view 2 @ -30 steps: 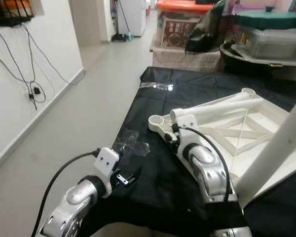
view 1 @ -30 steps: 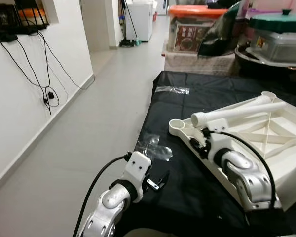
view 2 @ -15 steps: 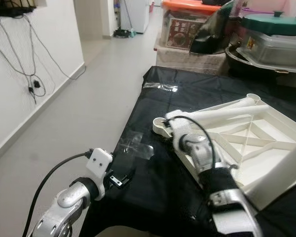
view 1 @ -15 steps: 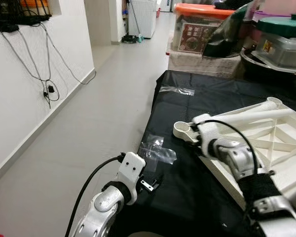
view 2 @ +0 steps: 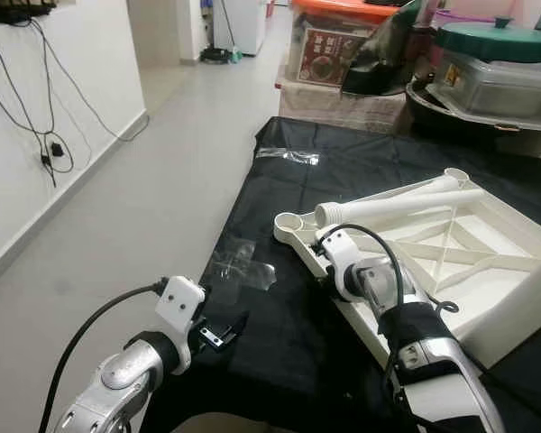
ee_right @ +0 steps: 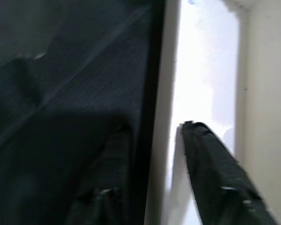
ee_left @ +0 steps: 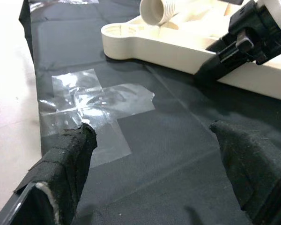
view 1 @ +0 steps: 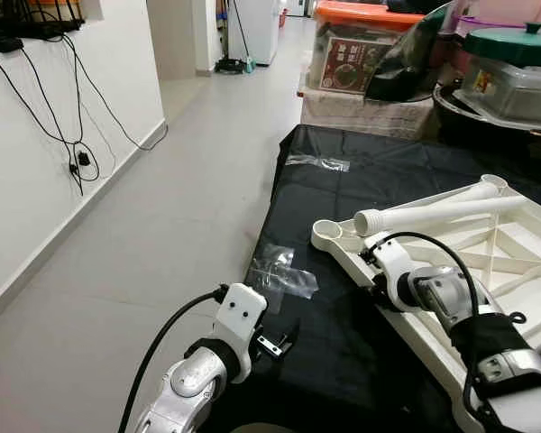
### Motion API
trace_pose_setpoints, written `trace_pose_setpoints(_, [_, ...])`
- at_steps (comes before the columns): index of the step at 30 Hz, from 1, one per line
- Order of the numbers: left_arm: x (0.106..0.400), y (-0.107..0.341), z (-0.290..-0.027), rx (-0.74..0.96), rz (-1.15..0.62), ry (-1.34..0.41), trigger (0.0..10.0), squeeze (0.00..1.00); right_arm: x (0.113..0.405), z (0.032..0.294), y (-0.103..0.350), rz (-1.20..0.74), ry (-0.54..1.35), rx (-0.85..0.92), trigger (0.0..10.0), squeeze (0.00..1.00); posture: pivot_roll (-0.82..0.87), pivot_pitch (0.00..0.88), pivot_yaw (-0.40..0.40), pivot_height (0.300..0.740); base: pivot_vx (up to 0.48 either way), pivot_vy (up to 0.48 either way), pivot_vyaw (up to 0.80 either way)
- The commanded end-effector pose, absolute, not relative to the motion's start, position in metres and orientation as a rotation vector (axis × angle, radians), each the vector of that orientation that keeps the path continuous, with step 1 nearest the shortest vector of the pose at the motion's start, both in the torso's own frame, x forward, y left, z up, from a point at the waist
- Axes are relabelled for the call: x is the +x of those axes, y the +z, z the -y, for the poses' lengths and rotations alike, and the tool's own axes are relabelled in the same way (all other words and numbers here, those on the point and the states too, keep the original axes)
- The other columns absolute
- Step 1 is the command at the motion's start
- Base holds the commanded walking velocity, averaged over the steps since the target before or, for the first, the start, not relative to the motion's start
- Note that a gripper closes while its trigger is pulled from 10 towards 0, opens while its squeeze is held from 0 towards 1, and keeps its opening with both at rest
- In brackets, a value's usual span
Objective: Building children table
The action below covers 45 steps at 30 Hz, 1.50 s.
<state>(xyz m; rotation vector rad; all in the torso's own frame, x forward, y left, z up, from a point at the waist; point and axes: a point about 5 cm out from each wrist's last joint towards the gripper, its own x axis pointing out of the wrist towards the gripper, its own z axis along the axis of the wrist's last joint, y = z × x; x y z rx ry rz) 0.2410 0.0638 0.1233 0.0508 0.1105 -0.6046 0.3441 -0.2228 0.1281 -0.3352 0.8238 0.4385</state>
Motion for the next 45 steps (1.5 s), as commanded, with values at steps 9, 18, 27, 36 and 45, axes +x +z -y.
trace_pose_setpoints(9, [0.238,0.121,-0.062,0.039,-0.134,-0.600,10.0,0.00,0.338,0.222,0.138,-0.854,0.717,-0.412,0.0,0.00,0.02,0.022,-0.134,0.740,0.000,0.000,0.00])
trace_pose_setpoints(18, [0.239,0.119,-0.063,0.044,-0.142,-0.600,10.0,0.00,0.306,0.239,0.136,-0.963,1.076,-0.648,0.0,0.00,0.03,0.000,-0.135,0.740,0.000,0.000,0.00])
trace_pose_setpoints(27, [0.242,0.117,-0.063,0.051,-0.146,-0.602,10.0,0.00,0.289,0.251,0.133,-1.040,1.221,-0.800,0.0,0.00,0.03,0.000,-0.128,0.740,0.000,0.000,0.00])
trace_pose_setpoints(36, [0.245,0.116,-0.063,0.058,-0.146,-0.599,10.0,0.00,0.279,0.273,0.127,-1.134,1.251,-0.974,0.0,0.00,0.04,0.000,-0.119,0.740,0.000,0.000,0.00])
trace_pose_setpoints(45, [0.247,0.116,-0.064,0.063,-0.145,-0.598,10.0,0.00,0.277,0.296,0.130,-1.230,1.235,-1.141,0.0,0.00,0.04,0.000,-0.115,0.740,0.000,0.000,0.00])
